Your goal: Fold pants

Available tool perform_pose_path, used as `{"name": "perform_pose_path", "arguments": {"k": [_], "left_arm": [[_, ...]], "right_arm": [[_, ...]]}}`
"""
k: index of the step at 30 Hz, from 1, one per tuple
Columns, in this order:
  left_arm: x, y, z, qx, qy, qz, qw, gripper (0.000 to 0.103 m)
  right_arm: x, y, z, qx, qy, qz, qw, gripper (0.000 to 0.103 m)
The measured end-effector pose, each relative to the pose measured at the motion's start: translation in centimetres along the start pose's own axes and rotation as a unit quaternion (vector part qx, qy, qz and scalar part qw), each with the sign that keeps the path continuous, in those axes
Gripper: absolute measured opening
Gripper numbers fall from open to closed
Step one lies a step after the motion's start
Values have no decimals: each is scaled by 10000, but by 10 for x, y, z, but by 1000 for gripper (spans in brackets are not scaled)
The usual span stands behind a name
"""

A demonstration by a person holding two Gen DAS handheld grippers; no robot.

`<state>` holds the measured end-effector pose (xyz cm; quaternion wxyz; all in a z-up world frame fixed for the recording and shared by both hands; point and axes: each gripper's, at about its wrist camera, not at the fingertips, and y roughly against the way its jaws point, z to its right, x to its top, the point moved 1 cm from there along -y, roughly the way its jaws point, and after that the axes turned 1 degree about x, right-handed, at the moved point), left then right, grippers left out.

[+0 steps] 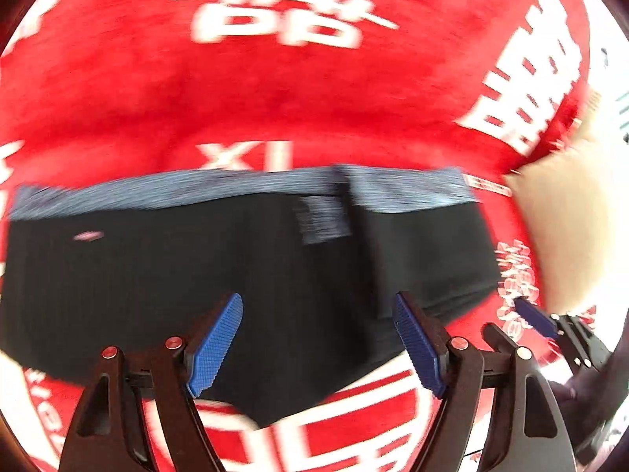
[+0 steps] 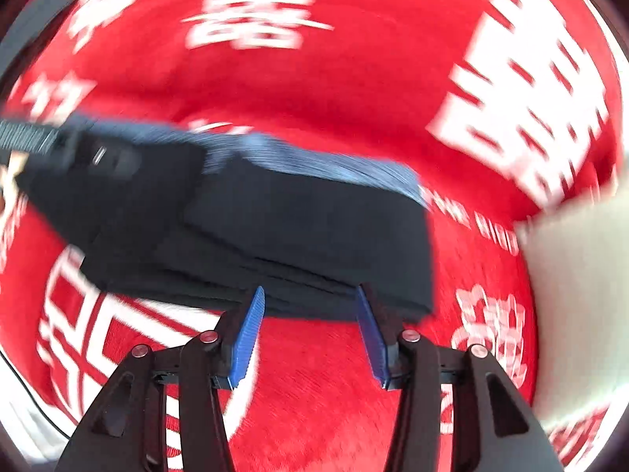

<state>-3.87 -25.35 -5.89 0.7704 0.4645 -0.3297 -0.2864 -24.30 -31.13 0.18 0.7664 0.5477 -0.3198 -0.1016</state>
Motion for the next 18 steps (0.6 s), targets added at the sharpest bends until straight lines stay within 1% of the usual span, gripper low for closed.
{"name": "perform_pose_path", "arguments": {"k": [1, 3, 6, 7, 8, 9, 10, 11, 12, 13, 15, 17, 18], "left_arm": [[4, -7, 10, -70, -62, -46, 9999, 80], [12, -22, 19, -75, -120, -107, 9998, 80], [17, -39, 31, -212, -24, -337, 9992, 80], [18, -46, 35, -212, -32, -452, 9987, 73], [18, -52, 37, -218, -60, -521, 9984, 59], [17, -58, 42, -267, -108, -668, 9974, 21], [17, -65, 46, -239, -131, -849, 9960, 5], [16, -66, 49, -297, -129, -911, 9953, 5], [14, -62, 53, -305, -200, -835, 9958, 5], [10, -53, 60, -204, -395, -722, 9964, 5], [-1, -48, 60, -66, -465, -687, 9965, 5], [-24, -55, 44, 24, -222, -844, 9962, 5], [-31, -58, 38, -12, -71, -870, 9962, 5]], "right_arm": [[0, 0, 11, 43, -245, -70, 9997, 52], [-1, -1, 30, 176, -642, -156, 9977, 52], [-3, -10, 42, 335, -884, -356, 9949, 52], [-5, -12, 43, 408, -953, -433, 9937, 51], [-7, -12, 47, 485, -1050, -467, 9922, 51], [-8, -13, 51, 598, -1161, -506, 9902, 46], [-8, -14, 56, 665, -1199, -548, 9890, 39], [-9, -15, 60, 710, -1213, -587, 9883, 37], [-8, -15, 63, 750, -1216, -618, 9878, 35], [-7, -14, 65, 785, -1227, -630, 9873, 33], [-5, -9, 71, 857, -1246, -612, 9866, 33], [-2, -10, 76, 933, -1251, -618, 9858, 33], [0, -12, 76, 1030, -1246, -652, 9847, 33]]}}
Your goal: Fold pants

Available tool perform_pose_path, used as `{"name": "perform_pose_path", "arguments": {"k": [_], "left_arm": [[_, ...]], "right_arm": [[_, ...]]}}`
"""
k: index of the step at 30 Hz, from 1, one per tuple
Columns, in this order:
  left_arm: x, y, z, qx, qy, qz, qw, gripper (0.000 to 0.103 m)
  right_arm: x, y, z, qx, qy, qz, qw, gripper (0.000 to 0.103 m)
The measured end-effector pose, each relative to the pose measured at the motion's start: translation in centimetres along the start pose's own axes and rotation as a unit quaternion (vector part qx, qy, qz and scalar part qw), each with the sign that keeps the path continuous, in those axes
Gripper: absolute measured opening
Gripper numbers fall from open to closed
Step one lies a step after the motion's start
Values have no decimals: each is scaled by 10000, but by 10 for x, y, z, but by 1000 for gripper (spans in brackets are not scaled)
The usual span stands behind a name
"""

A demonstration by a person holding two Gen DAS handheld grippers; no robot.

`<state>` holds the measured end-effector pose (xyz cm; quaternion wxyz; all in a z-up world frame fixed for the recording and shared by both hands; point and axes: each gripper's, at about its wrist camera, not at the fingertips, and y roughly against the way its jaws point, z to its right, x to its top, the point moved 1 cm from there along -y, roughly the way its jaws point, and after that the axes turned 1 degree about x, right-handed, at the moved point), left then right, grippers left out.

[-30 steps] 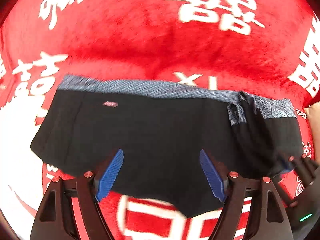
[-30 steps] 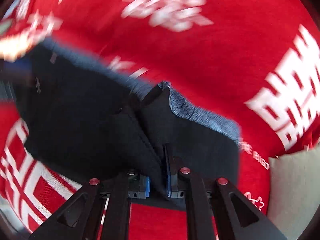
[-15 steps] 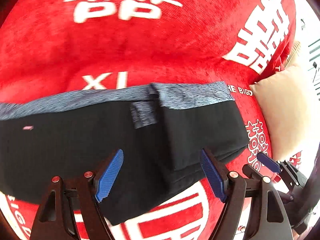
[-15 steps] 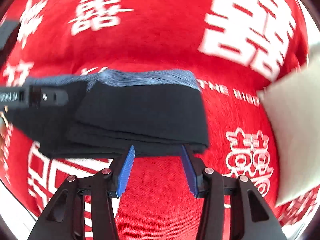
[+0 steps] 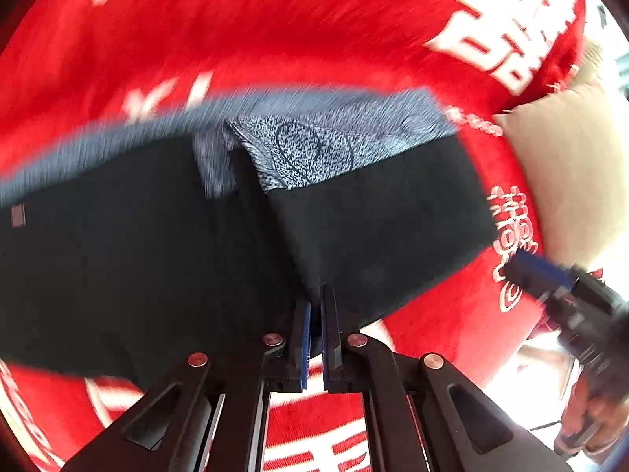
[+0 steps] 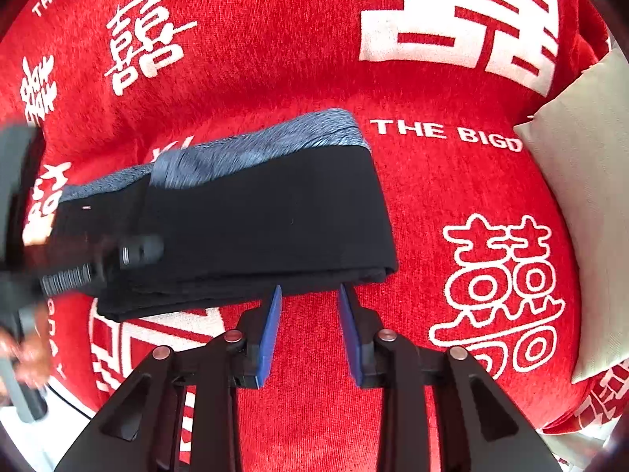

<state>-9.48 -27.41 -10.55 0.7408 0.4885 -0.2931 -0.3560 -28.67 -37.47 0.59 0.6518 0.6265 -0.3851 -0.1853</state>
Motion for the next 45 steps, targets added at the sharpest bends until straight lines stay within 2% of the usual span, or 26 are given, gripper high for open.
{"name": "perform_pose_path", "arguments": {"k": [2, 5, 6, 7, 8, 9, 11, 15, 20, 21, 23, 24, 26, 27, 29, 31, 35, 37, 40, 45], "left_arm": [[-7, 1, -6, -141, 236, 223, 9994, 5], [-6, 10, -5, -40, 432, 398, 9983, 5], [-6, 15, -3, 32, 408, 429, 9982, 11], [-6, 21, -3, 183, 381, 475, 9980, 36], [-6, 30, -6, 382, 396, 573, 9968, 53], [-6, 38, -9, 476, 435, 702, 9954, 76], [-8, 55, -20, 604, 524, 925, 9925, 77], [-15, 64, -51, 1019, 870, 878, 9871, 77], [-32, 66, -87, 1407, 1319, 749, 9784, 77], [-37, 65, -92, 1465, 1394, 712, 9768, 77], [-43, 62, -96, 1615, 1562, 636, 9724, 77], [-44, 61, -97, 1668, 1614, 601, 9708, 77], [-46, 62, -97, 1750, 1677, 603, 9683, 77], [-46, 64, -96, 1780, 1676, 623, 9677, 77], [-45, 65, -93, 1861, 1647, 631, 9666, 77], [-44, 65, -93, 1890, 1686, 615, 9654, 77], [-52, 69, -102, 1741, 1982, 598, 9627, 77], [-58, 73, -109, 1614, 2162, 638, 9608, 77], [-67, 80, -120, 1470, 2394, 738, 9569, 80], [-79, 85, -141, 1611, 2430, 770, 9535, 80]], "right_arm": [[4, -4, -2, 142, 35, -67, 9999, 33], [14, -10, -5, 516, -4, -156, 9985, 34], [17, -11, -8, 591, -12, -176, 9981, 35], [19, -13, -12, 648, 23, -200, 9977, 35], [20, -14, -16, 701, 65, -229, 9973, 35], [21, -17, -20, 750, 114, -267, 9968, 35], [23, -22, -31, 834, 201, -306, 9958, 35], [29, -39, -55, 1007, 393, -366, 9935, 35], [48, -63, -90, 1102, 694, -224, 9912, 35], [48, -71, -96, 1114, 736, -311, 9906, 34], [34, -99, -114, 1049, 1011, -844, 9857, 36], [27, -96, -125, 846, 1363, -561, 9855, 36], [23, -91, -137, 869, 1647, -628, 9805, 37], [22, -87, -137, 1098, 1568, -740, 9787, 37], [20, -74, -129, 1296, 1394, -737, 9789, 37], [18, -64, -117, 1363, 1219, -702, 9806, 42], [11, -46, -84, 1213, 933, -622, 9863, 46], [10, -43, -74, 1121, 895, -611, 9878, 51], [0, -38, -64, 1038, 833, -653, 9890, 53], [-17, -34, -66, 801, 761, -811, 9906, 63]]}}
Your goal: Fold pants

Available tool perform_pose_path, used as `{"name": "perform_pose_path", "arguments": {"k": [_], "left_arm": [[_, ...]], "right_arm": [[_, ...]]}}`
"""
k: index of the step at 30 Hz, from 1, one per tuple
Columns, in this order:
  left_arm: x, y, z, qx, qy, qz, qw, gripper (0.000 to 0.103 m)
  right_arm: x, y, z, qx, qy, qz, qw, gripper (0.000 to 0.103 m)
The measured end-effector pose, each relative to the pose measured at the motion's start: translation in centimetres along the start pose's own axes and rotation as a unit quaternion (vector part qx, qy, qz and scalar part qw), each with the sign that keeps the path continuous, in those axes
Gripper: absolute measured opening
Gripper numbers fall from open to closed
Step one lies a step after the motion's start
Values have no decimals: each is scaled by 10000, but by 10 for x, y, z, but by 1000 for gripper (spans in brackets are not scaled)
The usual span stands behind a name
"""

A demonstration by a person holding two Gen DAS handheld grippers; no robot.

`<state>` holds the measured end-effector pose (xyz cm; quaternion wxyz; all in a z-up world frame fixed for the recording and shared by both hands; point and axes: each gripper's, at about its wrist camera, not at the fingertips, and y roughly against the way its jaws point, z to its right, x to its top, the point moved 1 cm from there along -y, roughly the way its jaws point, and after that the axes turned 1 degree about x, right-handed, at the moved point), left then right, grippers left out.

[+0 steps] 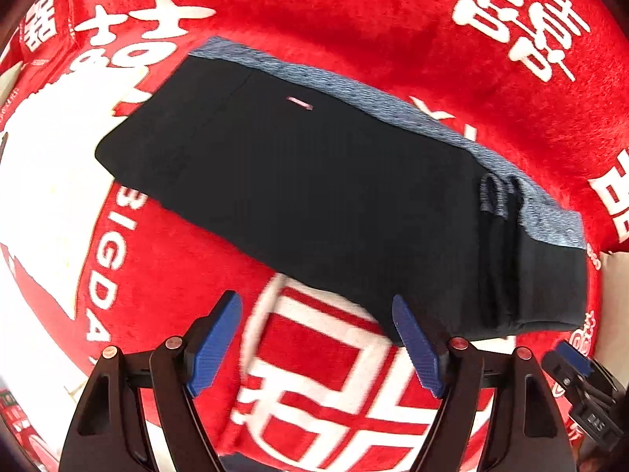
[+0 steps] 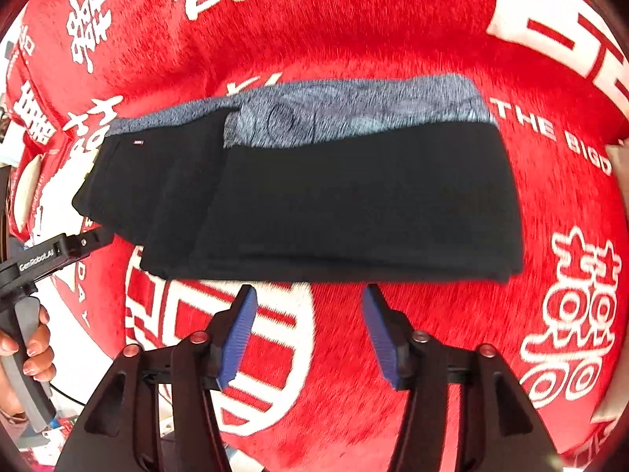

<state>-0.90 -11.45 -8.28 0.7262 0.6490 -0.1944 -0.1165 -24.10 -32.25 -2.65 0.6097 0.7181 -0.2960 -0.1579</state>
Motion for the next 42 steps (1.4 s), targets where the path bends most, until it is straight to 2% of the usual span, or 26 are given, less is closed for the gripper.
{"name": "perform_pose_path", "arguments": {"k": [3, 9, 15, 22, 29, 38, 42], "left_arm": [[0, 0, -16, 50, -114, 89, 9999, 80], [4, 2, -57, 110, -387, 91, 9991, 80], [17, 9, -100, 164, -548, 179, 9982, 80], [41, 14, -151, 197, -399, 372, 9983, 80], [49, 9, -178, 150, -206, 428, 9988, 80], [60, 21, -216, -341, -178, 685, 9969, 80], [62, 16, -234, -862, 56, 498, 9950, 80]], "right_arm": [[-7, 0, -16, -112, 17, 43, 9999, 71], [-9, -7, -65, -275, -34, 164, 9995, 71], [-6, -15, -125, -435, -107, 299, 9985, 82], [3, -31, -182, -545, -127, 295, 9980, 84], [6, -40, -217, -614, 109, 219, 9978, 84], [1, -46, -233, -852, 208, 91, 9961, 84], [-1, -51, -248, -974, 473, 70, 9941, 84]]}}
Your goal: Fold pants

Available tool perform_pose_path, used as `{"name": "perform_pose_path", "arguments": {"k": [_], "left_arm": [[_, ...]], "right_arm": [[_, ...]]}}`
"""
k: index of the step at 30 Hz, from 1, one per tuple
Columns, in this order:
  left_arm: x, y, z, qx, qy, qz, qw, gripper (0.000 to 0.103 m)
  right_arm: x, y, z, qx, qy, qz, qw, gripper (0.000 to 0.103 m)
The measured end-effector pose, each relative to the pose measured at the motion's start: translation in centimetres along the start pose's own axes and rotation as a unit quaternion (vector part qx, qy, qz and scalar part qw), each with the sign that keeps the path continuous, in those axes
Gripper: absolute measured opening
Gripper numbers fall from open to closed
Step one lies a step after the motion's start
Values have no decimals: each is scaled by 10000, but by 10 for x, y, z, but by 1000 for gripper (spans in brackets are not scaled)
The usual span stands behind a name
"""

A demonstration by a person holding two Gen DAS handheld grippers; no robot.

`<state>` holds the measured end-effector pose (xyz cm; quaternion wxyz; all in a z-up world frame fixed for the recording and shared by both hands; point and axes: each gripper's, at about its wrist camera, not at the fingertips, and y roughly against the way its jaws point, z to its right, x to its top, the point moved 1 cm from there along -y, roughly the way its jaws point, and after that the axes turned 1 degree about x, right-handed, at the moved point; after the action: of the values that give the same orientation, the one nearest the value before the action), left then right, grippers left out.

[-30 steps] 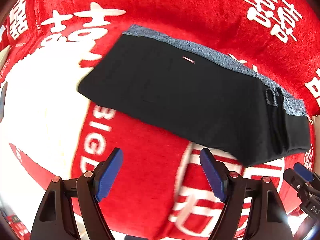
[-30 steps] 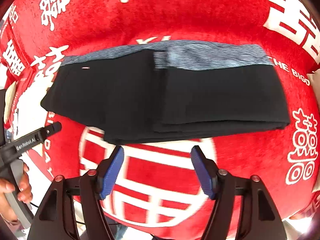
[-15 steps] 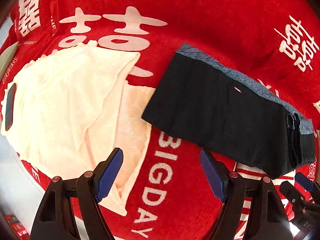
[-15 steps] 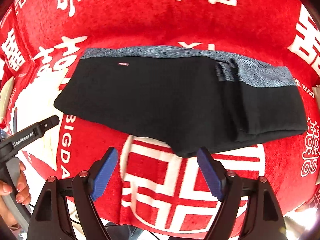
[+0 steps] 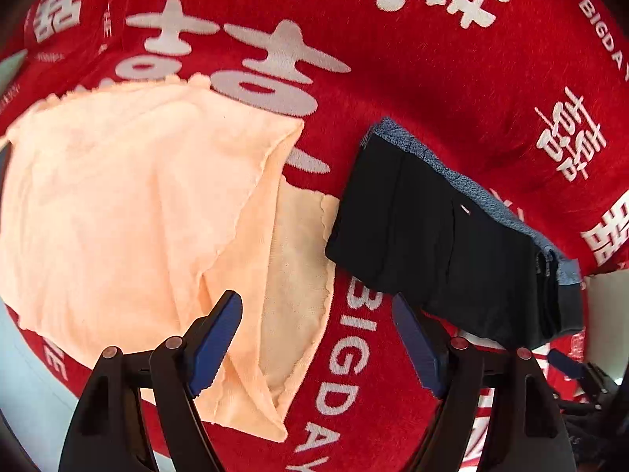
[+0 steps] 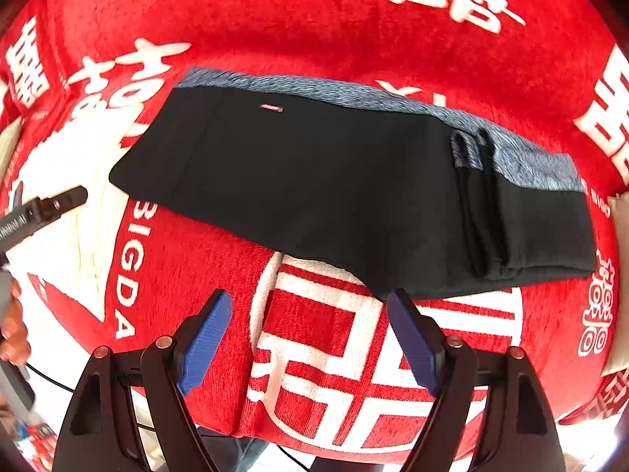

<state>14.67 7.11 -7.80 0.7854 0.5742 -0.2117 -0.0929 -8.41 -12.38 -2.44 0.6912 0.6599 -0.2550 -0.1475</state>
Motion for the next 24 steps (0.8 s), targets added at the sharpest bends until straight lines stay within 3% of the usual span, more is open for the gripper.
{"name": "perform_pose_path", "arguments": {"k": [7, 12, 20, 23, 24], "left_arm": [[-7, -44, 26, -975, 179, -417, 9942, 80], [-9, -68, 42, -1281, 570, -519, 9888, 80], [-2, -76, 53, -1271, 908, -456, 9867, 80], [-2, -76, 59, -987, 802, -417, 9910, 80], [-3, -75, 62, -744, 700, -362, 9941, 80]], "right_arm": [[0, -13, -8, 40, -129, -113, 9998, 84], [-3, -16, 7, 27, -237, -94, 9997, 84], [3, -28, 29, -1, -248, -192, 9995, 84], [6, -28, 29, 4, -187, -180, 9997, 84], [8, -27, 29, 23, -171, -169, 9997, 84]]}}
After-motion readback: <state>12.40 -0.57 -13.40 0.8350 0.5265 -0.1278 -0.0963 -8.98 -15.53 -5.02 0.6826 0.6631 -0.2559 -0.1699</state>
